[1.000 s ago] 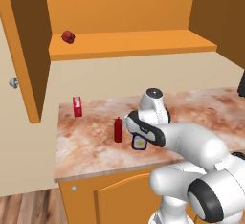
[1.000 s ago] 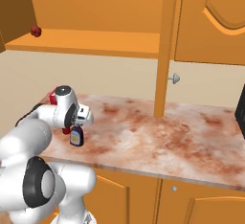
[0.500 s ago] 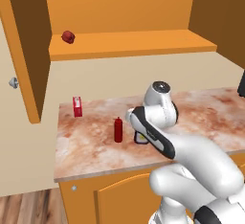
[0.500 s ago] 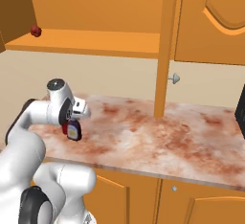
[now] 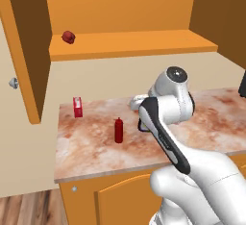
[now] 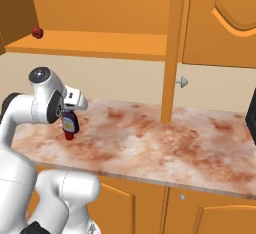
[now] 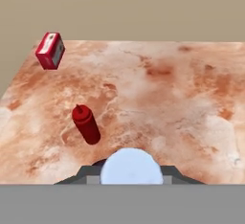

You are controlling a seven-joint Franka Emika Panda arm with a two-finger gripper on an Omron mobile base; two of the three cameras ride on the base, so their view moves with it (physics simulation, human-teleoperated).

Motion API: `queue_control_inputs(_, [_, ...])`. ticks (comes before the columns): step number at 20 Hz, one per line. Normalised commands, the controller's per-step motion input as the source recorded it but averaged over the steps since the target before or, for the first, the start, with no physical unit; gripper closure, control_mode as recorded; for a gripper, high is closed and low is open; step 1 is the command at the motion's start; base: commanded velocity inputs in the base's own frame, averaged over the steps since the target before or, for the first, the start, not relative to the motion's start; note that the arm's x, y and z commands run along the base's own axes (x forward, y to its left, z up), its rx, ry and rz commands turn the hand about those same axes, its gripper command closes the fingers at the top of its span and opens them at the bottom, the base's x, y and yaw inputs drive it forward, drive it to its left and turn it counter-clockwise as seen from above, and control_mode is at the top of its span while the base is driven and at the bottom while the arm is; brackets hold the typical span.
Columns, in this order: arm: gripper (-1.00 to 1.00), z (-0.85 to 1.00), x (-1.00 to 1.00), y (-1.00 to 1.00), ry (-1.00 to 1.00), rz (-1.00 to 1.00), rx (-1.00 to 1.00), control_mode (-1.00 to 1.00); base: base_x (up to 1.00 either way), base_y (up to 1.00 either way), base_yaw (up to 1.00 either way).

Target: Pick the condiment bottle and ketchup from the counter and place them in the cabinet.

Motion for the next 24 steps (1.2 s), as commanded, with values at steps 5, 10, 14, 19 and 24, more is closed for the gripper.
queue_control_inputs(5, [1.0, 0.93, -0.38, 0.0, -0.11, 0.0, 0.0, -1.0, 0.0, 0.0, 0.0])
queue_control_inputs(10, [1.0, 0.82, -0.36, 0.0, -0.12, 0.0, 0.0, -1.0, 0.0, 0.0, 0.0])
queue_control_inputs(14, [1.0, 0.71, -0.31, -0.05, -0.1, 0.0, 0.0, -1.0, 0.0, 0.0, 0.0])
queue_control_inputs(19, [1.0, 0.68, -0.31, -0.07, -0.15, 0.0, 0.0, -1.0, 0.0, 0.0, 0.0])
queue_control_inputs(24, [1.0, 0.55, -0.22, -0.04, -0.13, 0.0, 0.0, -1.0, 0.0, 0.0, 0.0])
